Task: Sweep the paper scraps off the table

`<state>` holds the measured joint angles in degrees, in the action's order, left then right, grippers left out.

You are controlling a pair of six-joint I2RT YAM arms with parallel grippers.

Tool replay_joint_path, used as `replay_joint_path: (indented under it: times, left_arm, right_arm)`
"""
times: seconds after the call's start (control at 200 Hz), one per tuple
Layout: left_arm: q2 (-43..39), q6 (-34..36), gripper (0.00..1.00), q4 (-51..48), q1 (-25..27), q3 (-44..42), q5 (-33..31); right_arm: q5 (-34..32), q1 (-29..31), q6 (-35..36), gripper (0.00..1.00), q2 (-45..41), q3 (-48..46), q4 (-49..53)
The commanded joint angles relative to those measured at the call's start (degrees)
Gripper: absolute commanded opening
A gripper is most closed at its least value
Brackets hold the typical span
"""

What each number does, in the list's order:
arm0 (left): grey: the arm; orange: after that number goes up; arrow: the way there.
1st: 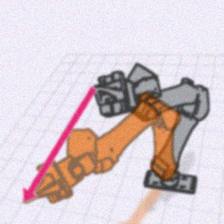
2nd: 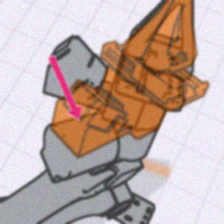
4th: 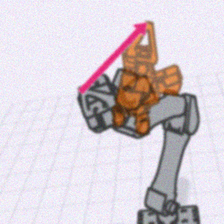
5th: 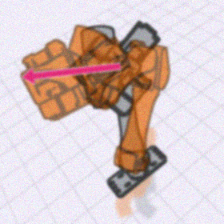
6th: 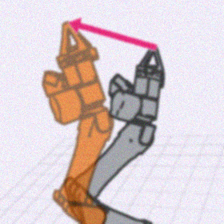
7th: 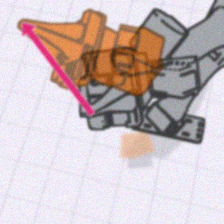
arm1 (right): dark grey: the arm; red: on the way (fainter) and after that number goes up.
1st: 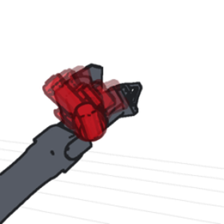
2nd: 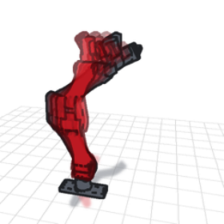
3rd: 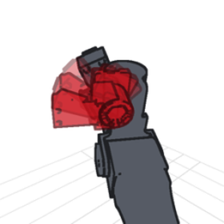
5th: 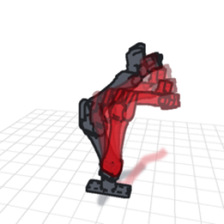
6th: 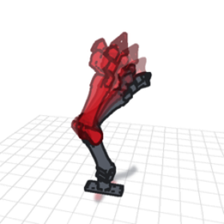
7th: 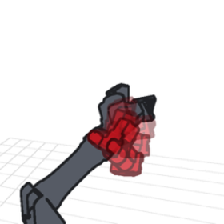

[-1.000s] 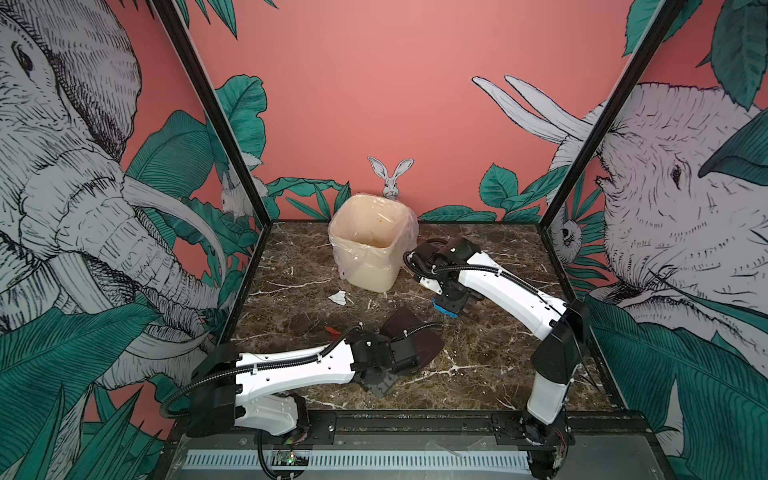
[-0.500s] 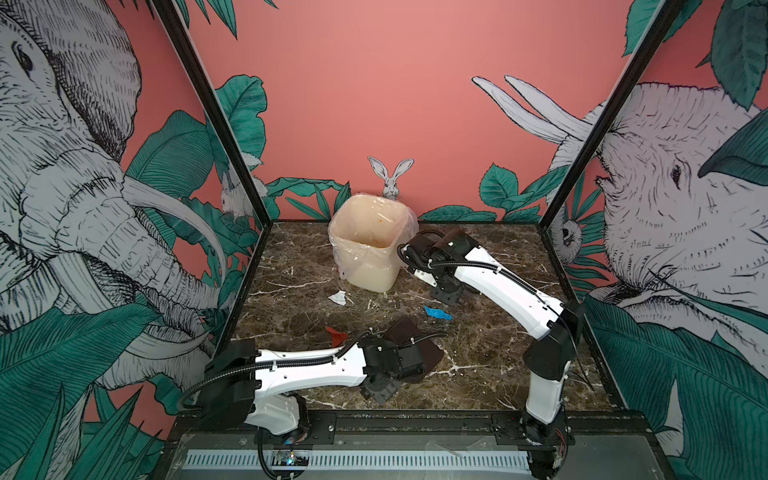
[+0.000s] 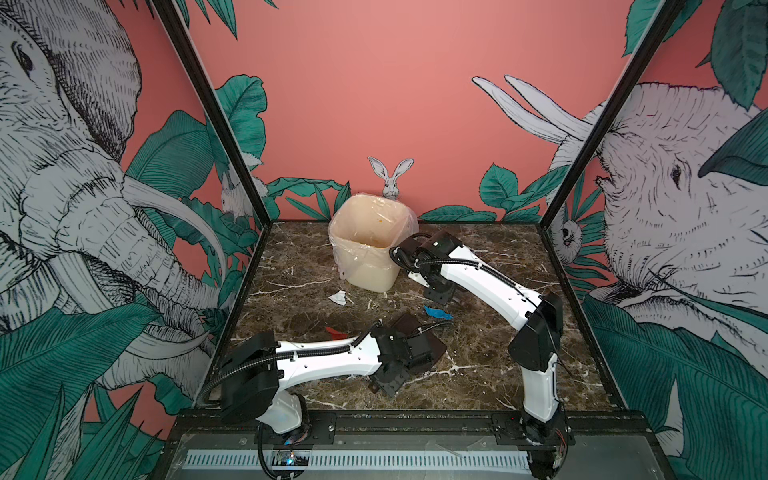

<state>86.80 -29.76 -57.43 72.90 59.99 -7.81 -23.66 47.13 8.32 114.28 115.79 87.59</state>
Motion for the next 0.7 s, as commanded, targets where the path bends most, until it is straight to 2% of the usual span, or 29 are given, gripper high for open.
replay_joint_path:
  times: [0.0,0.45,0.695]
  left_arm:
    - [0.79,0.63,0.0,-0.69,-0.57,1.54,1.17]
    - [4.55,1.55,0.0,-2.72,-3.51,5.22,5.58]
    - [5.28,2.26,0.0,-3.87,-5.05,5.44,7.55]
  right_arm:
    - [-2.21,-0.11,0.55,0.0,1.23,2.05,1.62]
    - [-0.52,0.07,1.09,0.0,1.78,0.95,1.53]
    - [3.64,0.38,1.18,0.0,1.54,0.14,1.59]
